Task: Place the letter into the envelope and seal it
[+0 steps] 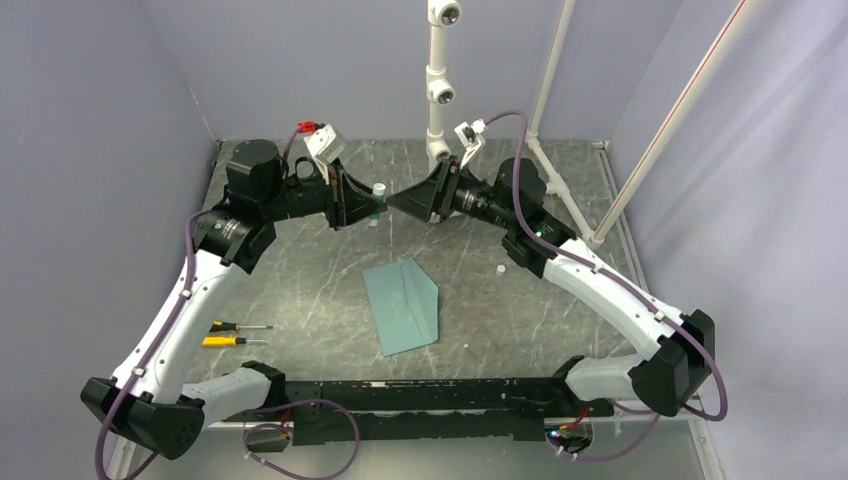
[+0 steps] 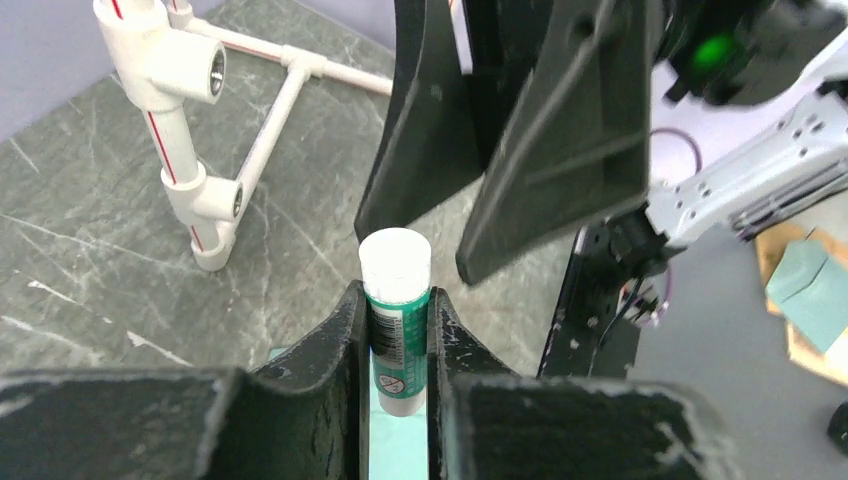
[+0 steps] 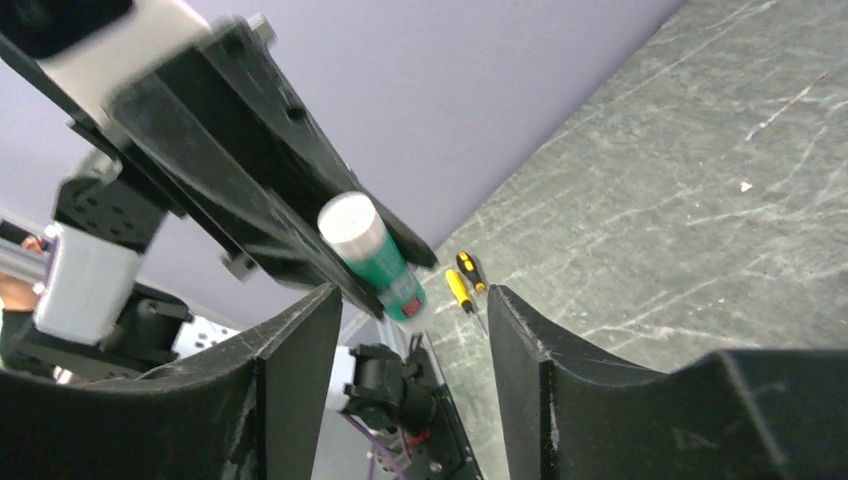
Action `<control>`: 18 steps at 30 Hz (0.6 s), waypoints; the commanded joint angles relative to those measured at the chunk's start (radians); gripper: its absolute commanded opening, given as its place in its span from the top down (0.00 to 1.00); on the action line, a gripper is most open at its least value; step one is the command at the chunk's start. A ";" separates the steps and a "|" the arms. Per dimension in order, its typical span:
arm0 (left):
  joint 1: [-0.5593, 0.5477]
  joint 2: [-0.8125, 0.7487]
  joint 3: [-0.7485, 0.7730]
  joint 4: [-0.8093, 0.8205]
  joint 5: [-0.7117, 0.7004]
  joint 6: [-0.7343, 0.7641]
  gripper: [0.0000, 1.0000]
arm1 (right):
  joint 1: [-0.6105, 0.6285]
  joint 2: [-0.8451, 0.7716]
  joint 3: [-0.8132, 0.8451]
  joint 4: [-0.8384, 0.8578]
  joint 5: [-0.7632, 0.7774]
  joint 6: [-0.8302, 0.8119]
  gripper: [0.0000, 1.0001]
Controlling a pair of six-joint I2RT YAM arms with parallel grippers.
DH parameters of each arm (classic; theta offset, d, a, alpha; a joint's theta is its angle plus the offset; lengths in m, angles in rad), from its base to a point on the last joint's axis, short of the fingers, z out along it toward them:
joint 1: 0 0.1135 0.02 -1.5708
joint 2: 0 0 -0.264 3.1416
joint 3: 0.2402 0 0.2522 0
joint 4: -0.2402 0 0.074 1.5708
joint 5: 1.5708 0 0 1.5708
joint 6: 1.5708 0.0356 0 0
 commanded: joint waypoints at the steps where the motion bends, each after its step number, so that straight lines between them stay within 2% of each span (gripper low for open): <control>1: 0.000 0.027 0.038 -0.207 0.059 0.234 0.97 | -0.001 0.023 0.135 -0.057 0.061 0.030 0.44; 5: 0.000 0.016 0.019 -0.148 0.032 0.212 0.98 | 0.007 0.090 0.220 -0.067 0.064 0.063 0.51; 9: -0.001 0.007 0.024 -0.107 -0.025 0.128 0.98 | 0.028 0.137 0.303 -0.171 0.084 0.029 0.56; 13: -0.001 0.002 0.052 -0.108 -0.037 0.075 0.97 | 0.055 0.147 0.321 -0.249 0.131 -0.004 0.49; 18: 0.000 -0.001 0.029 -0.068 -0.026 0.026 0.98 | 0.074 0.162 0.340 -0.250 0.113 -0.028 0.52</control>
